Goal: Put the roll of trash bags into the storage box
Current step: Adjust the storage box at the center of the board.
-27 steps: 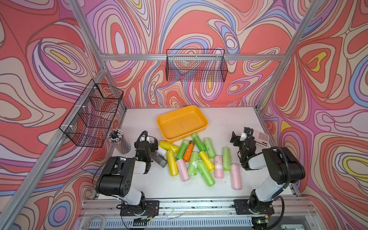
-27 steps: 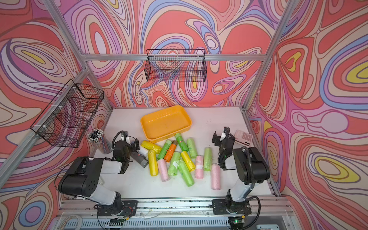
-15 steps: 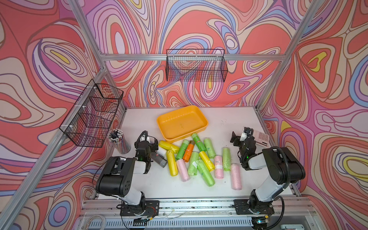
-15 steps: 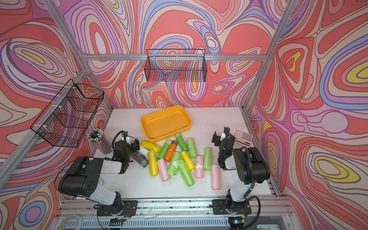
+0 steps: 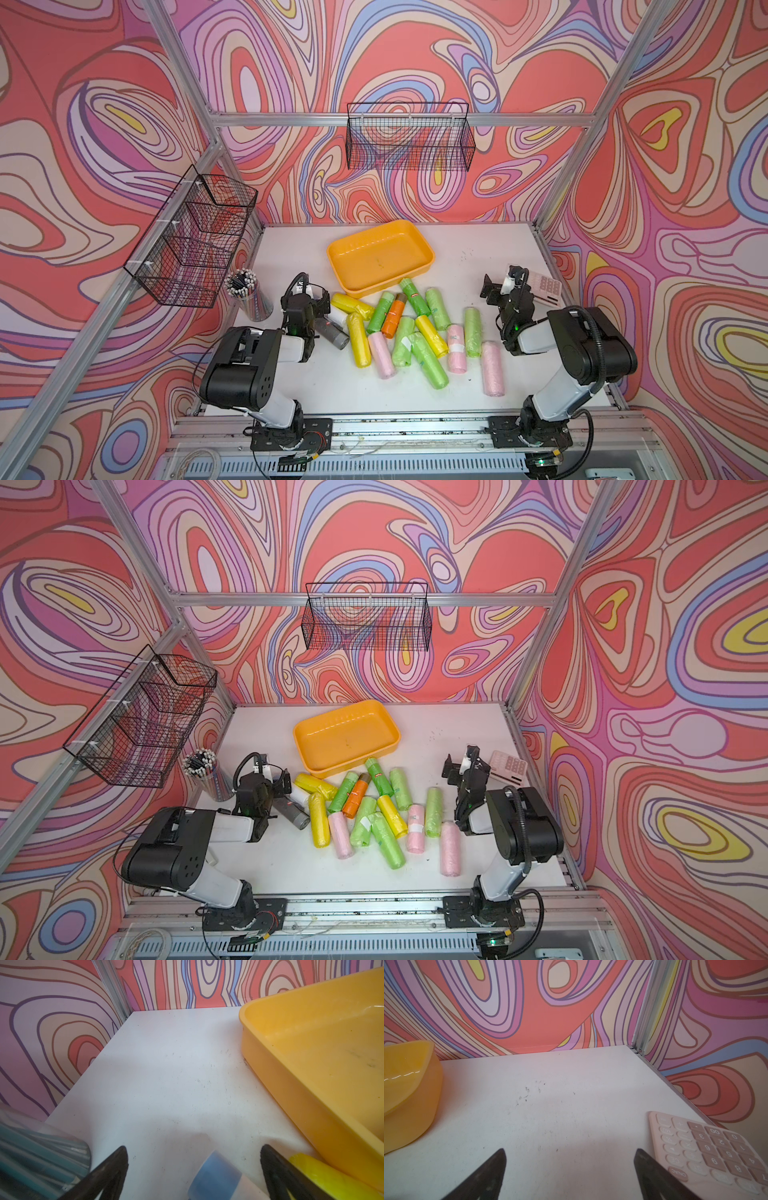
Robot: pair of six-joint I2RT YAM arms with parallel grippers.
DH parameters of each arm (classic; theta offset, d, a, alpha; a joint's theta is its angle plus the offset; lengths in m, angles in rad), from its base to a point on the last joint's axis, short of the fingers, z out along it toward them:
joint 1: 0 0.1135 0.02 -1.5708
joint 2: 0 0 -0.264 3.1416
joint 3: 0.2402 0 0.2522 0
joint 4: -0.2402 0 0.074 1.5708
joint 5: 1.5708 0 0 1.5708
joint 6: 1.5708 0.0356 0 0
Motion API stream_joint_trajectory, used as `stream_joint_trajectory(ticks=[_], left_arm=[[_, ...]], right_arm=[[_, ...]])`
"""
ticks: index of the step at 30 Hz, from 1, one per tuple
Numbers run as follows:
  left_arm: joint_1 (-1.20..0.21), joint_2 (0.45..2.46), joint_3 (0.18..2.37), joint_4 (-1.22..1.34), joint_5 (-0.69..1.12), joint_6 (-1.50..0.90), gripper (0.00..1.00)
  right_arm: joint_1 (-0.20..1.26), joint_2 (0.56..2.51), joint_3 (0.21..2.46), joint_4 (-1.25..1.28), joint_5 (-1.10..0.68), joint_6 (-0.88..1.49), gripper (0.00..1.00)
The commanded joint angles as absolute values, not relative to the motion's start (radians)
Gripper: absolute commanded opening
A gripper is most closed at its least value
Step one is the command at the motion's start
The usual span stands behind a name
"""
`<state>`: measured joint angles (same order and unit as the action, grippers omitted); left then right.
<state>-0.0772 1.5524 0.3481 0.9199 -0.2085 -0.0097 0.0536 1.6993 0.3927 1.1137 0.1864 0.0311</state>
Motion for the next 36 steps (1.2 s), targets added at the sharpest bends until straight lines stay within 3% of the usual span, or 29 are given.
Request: stream_joint_trajectory(ticks=[1,22,25,31,36], left_arm=[[-0.071,1.550,0.368,0.924,-0.199,0.006,1.00],[-0.072,1.549,0.357,0.944,-0.215,0.000,1.00],[-0.090,1.545,0.344,0.975,-0.290,-0.001,1.00],[-0.100,1.493,0.318,0.988,-0.314,0.004,1.00],[-0.178,1.316,0.392,0.740,-0.499,0.030,1.00]], right_arm=[[0.053,1.712,0.394,1.128,0.186,0.028,0.98],[0.054,1.709,0.391,1.130,0.187,0.027,0.98],[0.055,1.707,0.390,1.135,0.192,0.026,0.86],[0.076,1.606,0.476,0.902,0.315,0.041,0.83],[0.144,1.562,0.613,0.647,0.387,0.047,0.83]])
